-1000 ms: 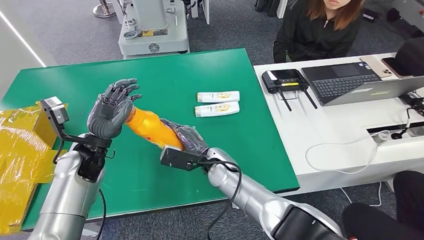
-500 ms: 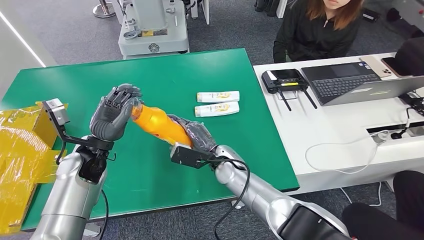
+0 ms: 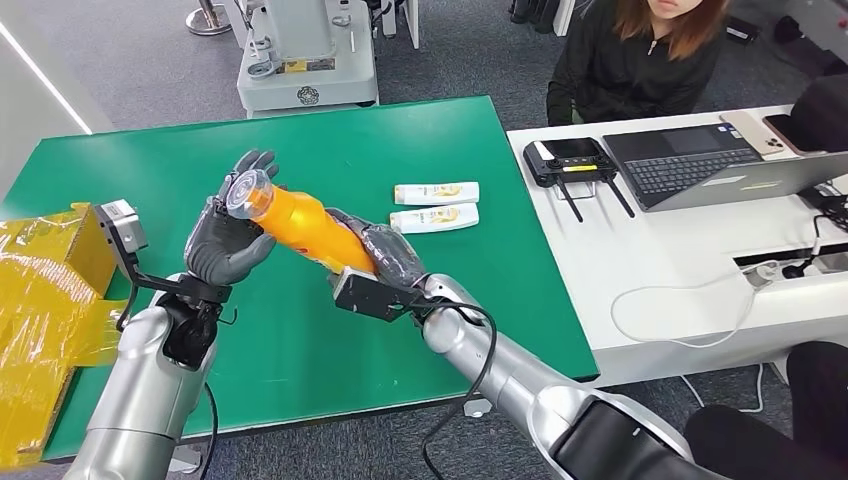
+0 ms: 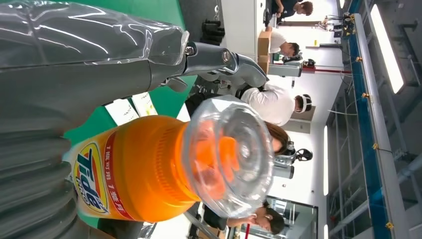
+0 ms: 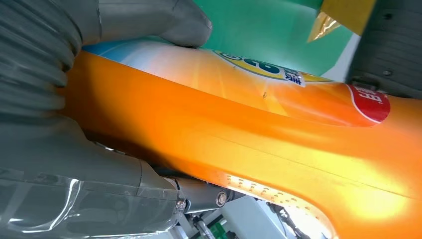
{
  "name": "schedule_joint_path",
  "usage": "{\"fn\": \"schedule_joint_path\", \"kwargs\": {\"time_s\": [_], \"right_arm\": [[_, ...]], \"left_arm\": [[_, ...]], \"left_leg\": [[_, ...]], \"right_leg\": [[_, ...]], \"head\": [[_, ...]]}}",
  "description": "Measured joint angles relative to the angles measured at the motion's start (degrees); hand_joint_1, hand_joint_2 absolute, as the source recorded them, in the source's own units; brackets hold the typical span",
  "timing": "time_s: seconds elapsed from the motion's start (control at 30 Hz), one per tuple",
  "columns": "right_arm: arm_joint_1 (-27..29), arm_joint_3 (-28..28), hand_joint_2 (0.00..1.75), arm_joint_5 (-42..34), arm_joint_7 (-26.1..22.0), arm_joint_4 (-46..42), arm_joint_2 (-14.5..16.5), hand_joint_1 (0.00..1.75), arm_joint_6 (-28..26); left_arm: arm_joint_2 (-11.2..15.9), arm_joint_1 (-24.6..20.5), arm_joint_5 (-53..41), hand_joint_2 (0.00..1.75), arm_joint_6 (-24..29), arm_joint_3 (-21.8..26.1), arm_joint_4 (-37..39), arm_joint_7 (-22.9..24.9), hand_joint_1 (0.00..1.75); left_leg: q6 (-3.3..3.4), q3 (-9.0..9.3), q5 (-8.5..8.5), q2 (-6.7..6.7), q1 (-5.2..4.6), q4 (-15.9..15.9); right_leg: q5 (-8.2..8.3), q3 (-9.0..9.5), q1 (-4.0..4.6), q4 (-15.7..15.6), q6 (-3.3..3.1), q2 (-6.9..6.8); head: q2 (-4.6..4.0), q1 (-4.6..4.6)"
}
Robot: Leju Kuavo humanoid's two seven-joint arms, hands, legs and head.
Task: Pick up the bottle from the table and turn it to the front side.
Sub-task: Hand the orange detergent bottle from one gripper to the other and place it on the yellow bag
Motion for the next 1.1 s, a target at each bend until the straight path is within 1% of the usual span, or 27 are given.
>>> {"fn": "schedule_joint_path", "kwargs": {"time_s": [0.27,0.5,0.53,0.63,0.67,1.1], "right_arm": [[-1.47,-0.19,1.75,-0.97,1.10,0.07,2.60,1.75,0.09],[-2.43,-0.57,1.75,-0.54,3.76,0.11,4.67,1.75,0.24],[-2.51,-0.61,1.75,-0.34,4.04,0.16,4.80,1.75,0.28],[-2.71,-0.74,1.75,0.34,4.40,0.50,5.04,1.75,0.50],[-2.76,-0.76,1.75,0.57,4.53,0.67,5.10,1.75,0.68],[-2.86,-0.85,1.75,2.54,4.89,3.70,5.49,1.75,1.56]], "left_arm": [[-1.58,-0.19,-0.07,1.75,-0.31,-0.44,0.39,0.38,0.00],[-2.53,-1.41,0.49,1.75,0.12,-0.51,0.41,1.86,0.00],[-2.62,-1.57,0.56,1.75,0.19,-0.51,0.42,1.96,0.05],[-2.78,-1.98,0.74,1.75,0.46,-0.51,0.55,2.28,1.36],[-2.83,-2.08,0.80,1.75,0.61,-0.51,0.63,2.34,1.75],[-2.34,-2.20,0.68,1.75,1.13,-0.50,2.22,1.63,1.75]], "left_leg": [[0.00,-0.03,0.00,0.00,0.00,0.00],[0.00,-0.03,0.00,-0.01,0.00,0.00],[0.00,-0.03,0.00,0.00,0.00,0.00],[0.00,-0.03,0.00,0.00,0.00,0.00],[0.00,-0.03,0.00,0.00,0.00,0.00],[0.00,-0.04,0.00,0.01,0.00,0.00]], "right_leg": [[0.00,-0.02,0.00,0.00,0.00,0.00],[0.00,-0.04,0.00,0.01,0.00,0.00],[0.00,-0.04,0.00,0.00,0.00,0.00],[0.00,-0.04,0.00,0.00,0.00,0.00],[0.00,-0.04,0.00,0.00,0.00,0.00],[0.00,-0.06,0.00,0.00,0.00,0.01]], "head": [[-0.01,0.00],[0.00,-0.01],[0.00,-0.01],[0.00,-0.01],[0.00,-0.01],[0.00,-0.01]]}}
